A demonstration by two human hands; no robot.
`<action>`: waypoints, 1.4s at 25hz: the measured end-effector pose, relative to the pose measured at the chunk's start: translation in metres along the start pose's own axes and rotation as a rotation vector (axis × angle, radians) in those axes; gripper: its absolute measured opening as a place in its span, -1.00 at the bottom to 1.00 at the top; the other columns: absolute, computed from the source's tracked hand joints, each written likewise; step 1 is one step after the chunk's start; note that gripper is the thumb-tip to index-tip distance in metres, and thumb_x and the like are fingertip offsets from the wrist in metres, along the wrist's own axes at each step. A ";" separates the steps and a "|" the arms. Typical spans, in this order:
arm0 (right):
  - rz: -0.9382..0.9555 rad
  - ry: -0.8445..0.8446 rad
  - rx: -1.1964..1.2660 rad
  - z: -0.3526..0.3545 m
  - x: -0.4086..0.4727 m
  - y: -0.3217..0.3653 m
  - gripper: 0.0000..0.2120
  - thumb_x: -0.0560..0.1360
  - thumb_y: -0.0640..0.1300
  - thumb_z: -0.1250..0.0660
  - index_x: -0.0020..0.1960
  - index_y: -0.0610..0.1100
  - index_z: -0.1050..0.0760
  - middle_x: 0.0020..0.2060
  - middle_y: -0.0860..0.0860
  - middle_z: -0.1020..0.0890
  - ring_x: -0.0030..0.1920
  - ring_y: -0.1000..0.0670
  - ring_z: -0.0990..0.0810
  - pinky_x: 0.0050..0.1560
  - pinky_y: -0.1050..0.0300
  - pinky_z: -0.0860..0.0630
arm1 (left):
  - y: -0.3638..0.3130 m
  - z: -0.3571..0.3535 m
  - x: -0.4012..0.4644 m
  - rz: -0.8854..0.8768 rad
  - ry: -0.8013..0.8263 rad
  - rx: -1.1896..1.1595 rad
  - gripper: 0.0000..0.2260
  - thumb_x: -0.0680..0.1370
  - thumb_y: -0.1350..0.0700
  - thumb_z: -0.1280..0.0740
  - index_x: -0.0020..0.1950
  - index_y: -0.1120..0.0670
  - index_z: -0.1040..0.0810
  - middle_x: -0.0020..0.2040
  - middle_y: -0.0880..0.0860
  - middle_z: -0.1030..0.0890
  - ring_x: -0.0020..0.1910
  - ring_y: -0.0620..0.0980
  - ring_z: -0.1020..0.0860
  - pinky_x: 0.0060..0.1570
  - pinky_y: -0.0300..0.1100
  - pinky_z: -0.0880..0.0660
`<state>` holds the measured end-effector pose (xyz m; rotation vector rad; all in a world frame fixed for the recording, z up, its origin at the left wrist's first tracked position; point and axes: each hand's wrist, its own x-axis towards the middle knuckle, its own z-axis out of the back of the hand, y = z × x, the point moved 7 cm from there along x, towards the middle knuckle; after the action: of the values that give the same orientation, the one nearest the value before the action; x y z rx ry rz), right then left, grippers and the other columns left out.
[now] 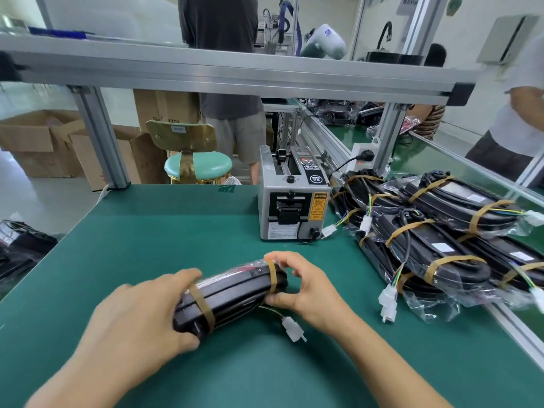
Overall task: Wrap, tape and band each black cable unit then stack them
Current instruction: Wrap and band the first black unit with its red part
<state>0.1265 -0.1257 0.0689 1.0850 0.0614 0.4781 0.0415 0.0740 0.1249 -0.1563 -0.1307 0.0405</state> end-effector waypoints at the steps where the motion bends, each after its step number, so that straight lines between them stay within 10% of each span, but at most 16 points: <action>1: 0.033 -0.036 -0.021 0.001 -0.001 0.000 -0.49 0.30 -0.21 -0.56 0.18 0.06 -0.50 0.10 0.15 -0.55 0.13 0.27 -0.47 0.07 0.56 -0.24 | 0.009 0.002 -0.005 0.030 -0.041 -0.048 -0.40 0.16 -0.31 -0.36 0.14 -0.43 -0.20 -0.09 -0.35 -0.53 -0.16 -0.23 -0.49 -0.32 -0.38 -0.29; 6: 0.220 -0.232 -0.109 0.005 -0.021 0.010 -0.49 0.26 -0.23 -0.56 0.16 -0.02 -0.53 0.12 0.19 -0.53 0.17 0.15 -0.49 0.19 0.36 -0.33 | 0.014 -0.010 -0.030 -0.076 -0.304 -0.321 -0.48 0.12 -0.16 -0.42 0.08 -0.23 -0.49 -0.10 -0.28 -0.60 -0.24 -0.12 -0.59 -0.24 -0.24 -0.50; 9: 0.280 -0.249 -0.178 0.015 -0.025 0.025 -0.43 0.23 -0.06 -0.53 0.20 0.16 -0.47 0.22 0.21 -0.45 0.31 0.15 -0.38 0.34 0.19 -0.27 | 0.026 -0.013 -0.037 -0.101 -0.379 -0.631 -0.53 0.13 -0.02 -0.51 0.04 -0.19 -0.63 -0.03 -0.26 -0.63 -0.14 -0.30 -0.58 0.03 -0.51 -0.40; 13: 0.048 0.053 0.332 0.023 -0.018 0.031 -0.17 0.17 -0.07 -0.56 0.37 0.11 -0.31 0.35 0.15 -0.46 0.41 0.14 -0.36 0.48 0.08 -0.21 | 0.040 -0.039 -0.030 -0.046 -0.168 -1.203 -0.22 -0.14 0.33 -0.63 0.05 -0.06 -0.67 -0.12 0.09 -0.70 -0.20 -0.10 -0.65 -0.11 -0.30 -0.57; 17: 0.084 0.287 0.573 0.015 -0.030 0.054 -0.08 0.20 -0.25 -0.52 0.47 -0.04 -0.20 0.32 -0.07 -0.52 0.34 -0.10 -0.49 0.32 0.09 -0.41 | 0.033 -0.070 -0.026 0.011 -0.030 -1.663 -0.33 -0.10 0.35 -0.67 -0.01 0.10 -0.70 -0.14 0.24 -0.68 -0.23 0.03 -0.65 -0.24 -0.22 -0.59; 20: 0.153 0.256 0.539 0.014 -0.037 0.071 -0.26 0.25 -0.26 -0.50 0.39 -0.16 -0.36 0.26 -0.10 -0.57 0.28 -0.08 -0.53 0.25 0.12 -0.44 | 0.028 -0.097 -0.024 0.068 0.047 -1.879 -0.35 0.03 0.75 -0.30 -0.15 0.14 -0.73 -0.21 0.25 -0.67 -0.32 0.02 -0.65 -0.36 -0.25 -0.56; 26: 0.223 0.153 0.401 0.023 -0.048 0.101 -0.49 0.34 -0.24 -0.51 0.25 -0.04 -0.51 0.13 -0.07 -0.64 0.18 -0.06 -0.60 0.17 0.17 -0.48 | 0.020 -0.108 -0.017 0.022 0.209 -1.987 -0.27 0.15 0.81 -0.13 -0.14 0.09 -0.73 -0.35 0.24 -0.62 -0.46 0.01 -0.58 -0.43 -0.28 -0.53; 28: 0.240 0.147 0.372 0.020 -0.046 0.110 -0.50 0.36 -0.19 -0.51 0.27 -0.03 -0.50 0.14 -0.04 -0.64 0.18 -0.04 -0.60 0.16 0.19 -0.48 | -0.004 -0.090 0.002 -0.142 0.384 -2.203 -0.19 0.35 0.77 0.19 0.20 0.20 -0.60 -0.14 0.38 -0.60 -0.22 0.11 -0.63 -0.15 -0.19 -0.56; 30: 0.242 0.124 0.510 0.020 -0.038 0.112 -0.55 0.43 -0.14 -0.46 0.30 -0.03 -0.49 0.17 0.00 -0.63 0.20 0.01 -0.59 0.13 0.27 -0.49 | 0.001 -0.062 0.008 -0.334 0.218 -2.382 -0.21 0.27 0.64 0.53 0.42 0.48 -0.08 0.25 0.60 -0.26 0.26 0.43 -0.37 0.32 0.14 -0.29; 33: 0.060 -0.101 0.616 0.025 -0.016 0.073 -0.65 0.45 0.14 -0.38 0.22 0.13 -0.53 0.14 0.13 -0.64 0.17 0.11 -0.59 0.03 0.32 -0.52 | 0.034 -0.072 0.012 -0.056 0.064 -2.228 -0.56 0.52 0.52 -0.05 0.40 0.40 -0.27 0.28 0.44 -0.41 0.28 0.29 -0.44 0.30 0.11 -0.37; 35: -0.078 -0.188 0.405 0.023 -0.006 0.035 -0.75 0.44 0.08 -0.36 0.12 0.14 -0.54 0.07 0.13 -0.66 0.15 0.10 -0.60 0.16 0.17 -0.50 | 0.076 -0.090 0.028 0.331 -0.045 -2.249 -0.74 0.37 0.19 -0.43 0.04 0.20 -0.65 -0.08 0.18 -0.68 -0.15 0.06 -0.66 -0.19 -0.09 -0.63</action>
<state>0.1157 -0.1342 0.1092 1.5147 0.0358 0.2964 0.0790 0.1364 0.0284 -2.4246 -0.1383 0.2148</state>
